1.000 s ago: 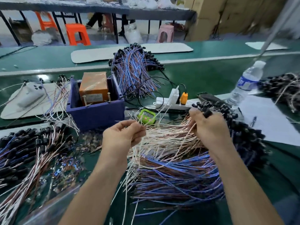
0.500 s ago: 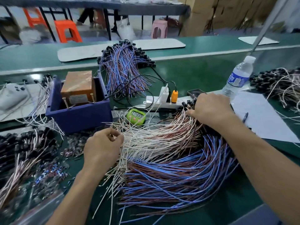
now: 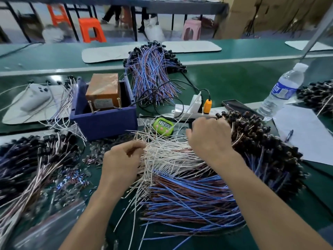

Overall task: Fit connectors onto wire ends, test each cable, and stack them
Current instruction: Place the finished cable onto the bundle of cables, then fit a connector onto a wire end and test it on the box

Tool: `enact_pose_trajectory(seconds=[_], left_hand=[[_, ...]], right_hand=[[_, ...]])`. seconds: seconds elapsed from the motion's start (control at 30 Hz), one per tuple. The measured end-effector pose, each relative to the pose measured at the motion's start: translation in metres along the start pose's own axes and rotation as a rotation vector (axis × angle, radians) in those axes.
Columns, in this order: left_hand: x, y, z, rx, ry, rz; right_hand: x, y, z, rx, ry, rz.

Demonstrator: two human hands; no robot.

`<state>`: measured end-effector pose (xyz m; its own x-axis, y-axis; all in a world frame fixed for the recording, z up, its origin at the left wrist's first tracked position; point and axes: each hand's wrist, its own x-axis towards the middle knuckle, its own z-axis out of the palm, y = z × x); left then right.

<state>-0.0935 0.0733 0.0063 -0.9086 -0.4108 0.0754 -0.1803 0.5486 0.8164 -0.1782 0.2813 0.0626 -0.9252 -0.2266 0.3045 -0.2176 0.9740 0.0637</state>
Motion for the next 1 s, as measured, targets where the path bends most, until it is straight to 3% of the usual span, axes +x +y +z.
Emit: enact_pose_trajectory(seconds=[0.27,0.37,0.53,0.73,0.87,1.0], left_hand=[[-0.008,-0.037,-0.039,-0.191,0.088,-0.009],[-0.014,-0.049,-0.060,-0.169,0.231,-0.073],[-0.025,-0.074,-0.109,0.082,0.538,-0.104],[-0.035,-0.099,-0.152,0.241,0.436,-0.306],[-0.039,-0.109,-0.159,0.437,0.346,-0.251],[-0.040,-0.120,-0.159,0.367,0.420,-0.216]], right_hand=[[-0.019,-0.106,0.018,0.352,-0.201,-0.121],[-0.026,-0.143,0.023,0.478,-0.190,-0.202],[-0.033,-0.203,0.025,0.448,-0.120,-0.287],[-0.031,-0.263,0.027,0.551,-0.373,-0.341],[-0.034,-0.292,0.024,0.653,-0.474,-0.298],[-0.038,-0.306,0.022,0.623,-0.577,-0.347]])
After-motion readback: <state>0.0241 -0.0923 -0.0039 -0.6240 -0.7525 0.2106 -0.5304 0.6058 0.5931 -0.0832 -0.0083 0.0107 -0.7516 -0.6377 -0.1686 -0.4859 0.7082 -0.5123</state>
